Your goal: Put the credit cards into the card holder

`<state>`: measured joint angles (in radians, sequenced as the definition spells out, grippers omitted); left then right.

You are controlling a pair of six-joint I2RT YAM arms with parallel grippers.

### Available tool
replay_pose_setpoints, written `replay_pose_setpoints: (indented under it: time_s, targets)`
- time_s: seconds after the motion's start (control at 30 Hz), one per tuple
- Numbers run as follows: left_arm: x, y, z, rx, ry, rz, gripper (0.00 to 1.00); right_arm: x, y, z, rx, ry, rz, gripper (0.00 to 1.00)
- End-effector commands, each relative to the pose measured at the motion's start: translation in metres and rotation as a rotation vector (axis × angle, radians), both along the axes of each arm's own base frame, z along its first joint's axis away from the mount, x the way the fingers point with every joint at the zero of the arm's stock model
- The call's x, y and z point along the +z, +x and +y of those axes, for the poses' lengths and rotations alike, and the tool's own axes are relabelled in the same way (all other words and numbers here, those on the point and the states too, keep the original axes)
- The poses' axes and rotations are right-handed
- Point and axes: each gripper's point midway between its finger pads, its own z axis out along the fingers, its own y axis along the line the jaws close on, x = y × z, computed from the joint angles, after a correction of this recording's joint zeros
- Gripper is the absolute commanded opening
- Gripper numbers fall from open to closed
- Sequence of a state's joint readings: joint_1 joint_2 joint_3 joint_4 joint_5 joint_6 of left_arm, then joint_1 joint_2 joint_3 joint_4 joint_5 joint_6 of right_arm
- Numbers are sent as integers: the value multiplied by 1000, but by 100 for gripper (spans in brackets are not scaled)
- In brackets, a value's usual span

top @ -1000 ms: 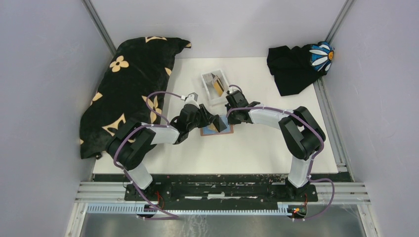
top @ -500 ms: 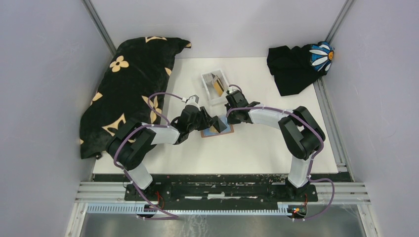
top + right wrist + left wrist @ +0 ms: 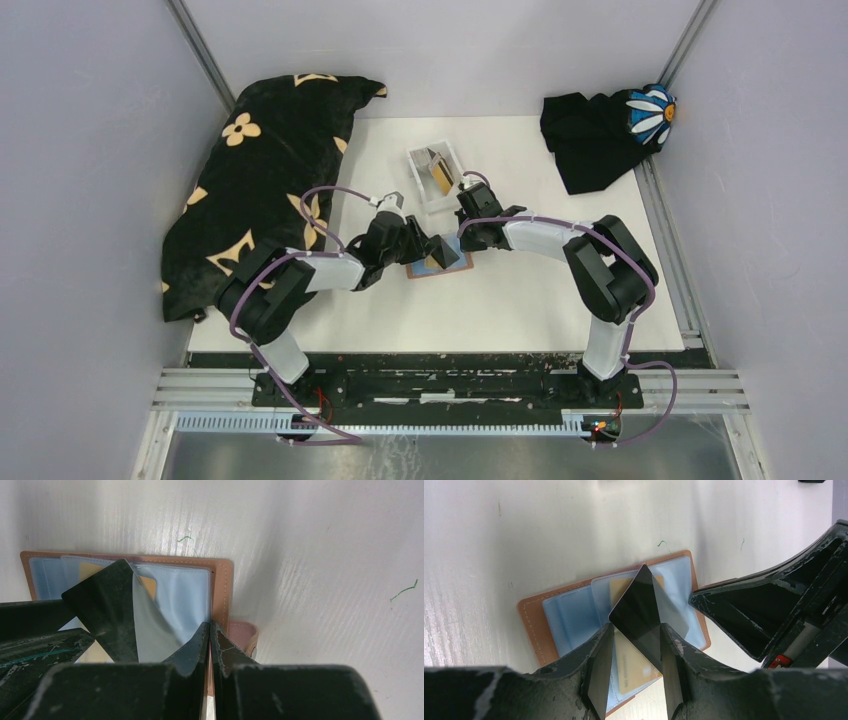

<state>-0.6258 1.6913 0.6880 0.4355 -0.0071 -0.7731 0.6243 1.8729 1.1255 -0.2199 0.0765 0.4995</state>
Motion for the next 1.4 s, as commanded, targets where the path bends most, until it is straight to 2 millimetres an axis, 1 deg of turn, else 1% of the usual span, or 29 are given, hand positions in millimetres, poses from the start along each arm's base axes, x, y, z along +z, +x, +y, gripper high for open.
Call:
replay_pose_setpoints:
  time_s: [0.0,0.17,0.3,0.43,0.7,0.93,1.03,1.17,1.37]
  targets:
    - [36,13,-13,-17,-33,-79,47,-56,-30,-6,25,-54,132,8]
    - [40,17,-14,-11,-35,-87,47,-56,-31,-7,27,-56,134,8]
    - [39,18,-15,-17,-17,-81,47,-55,-31,-8,26,-59,131,8]
    - [36,19,-10,-4,13,-73,47,-55,-30,-8,26,-58,130,8]
    - [31,27,1,38,84,-91,48,-55,-30,-7,28,-54,130,8]
    - [39,33,-5,37,53,-130,48,-55,-32,-7,28,-51,131,8]
    - [38,34,-8,27,40,-128,48,-55,-32,-7,27,-50,129,8]
    - [33,31,-11,23,18,-117,47,-54,-32,-7,25,-49,125,8]
    - [34,28,-12,40,-50,-130,45,-54,-32,-8,21,-47,123,8]
